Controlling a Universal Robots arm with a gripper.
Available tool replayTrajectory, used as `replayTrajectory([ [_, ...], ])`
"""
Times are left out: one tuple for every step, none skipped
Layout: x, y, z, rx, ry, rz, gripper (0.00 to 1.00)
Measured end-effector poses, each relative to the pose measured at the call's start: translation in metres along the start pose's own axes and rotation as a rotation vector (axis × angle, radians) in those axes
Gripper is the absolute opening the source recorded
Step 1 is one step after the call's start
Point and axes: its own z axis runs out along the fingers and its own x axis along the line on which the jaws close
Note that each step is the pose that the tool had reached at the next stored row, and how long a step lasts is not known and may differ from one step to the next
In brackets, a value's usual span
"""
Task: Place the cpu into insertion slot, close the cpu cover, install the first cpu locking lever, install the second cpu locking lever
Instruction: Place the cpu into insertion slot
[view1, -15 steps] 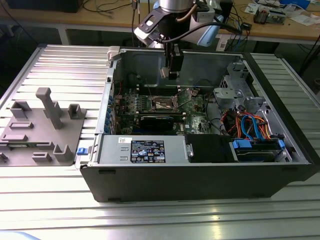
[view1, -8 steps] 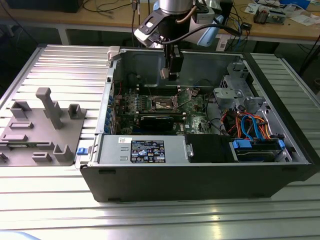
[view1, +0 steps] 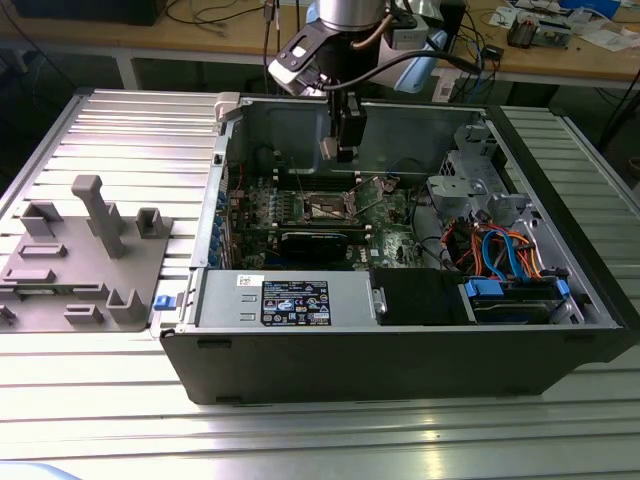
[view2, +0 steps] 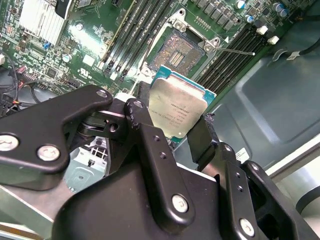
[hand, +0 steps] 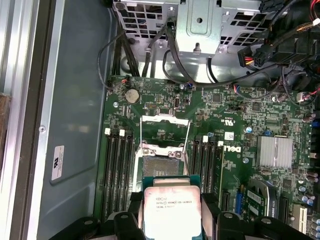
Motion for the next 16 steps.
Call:
replayTrajectory([
  [0.0000, 0.0000, 0.0001, 0.0001, 0.0000, 0.000, 0.55],
  [0.0000, 0.0000, 0.0003, 0.0000, 0.0000, 0.000, 0.55],
  [0.0000, 0.0000, 0.0006, 0.0000, 0.0000, 0.000, 0.55],
  [0.0000, 0.0000, 0.0007, 0.0000, 0.0000, 0.000, 0.55],
  [0.0000, 0.0000, 0.0009, 0.0000, 0.0000, 0.000, 0.55],
  [0.0000, -0.0001, 0.0011, 0.0000, 0.0001, 0.000, 0.55],
  [0.0000, -0.0001, 0.0012, 0.0000, 0.0001, 0.000, 0.55],
  [0.0000, -0.0001, 0.0014, 0.0000, 0.0000, 0.000, 0.55],
  [0.0000, -0.0001, 0.0015, 0.0000, 0.0000, 0.000, 0.55],
  [0.0000, -0.0001, 0.0017, 0.0000, 0.0000, 0.000, 0.55],
  [0.0000, -0.0001, 0.0021, 0.0000, 0.0001, 0.000, 0.55],
  [0.0000, -0.0001, 0.0023, 0.0000, 0.0001, 0.000, 0.55],
  [0.0000, -0.0001, 0.0025, 0.0000, 0.0001, 0.000, 0.55],
  [0.0000, -0.0002, 0.0028, 0.0000, 0.0000, 0.000, 0.55],
  [0.0000, -0.0002, 0.0030, 0.0000, 0.0001, 0.000, 0.55],
  [0.0000, -0.0002, 0.0031, 0.0000, 0.0000, 0.000, 0.55],
])
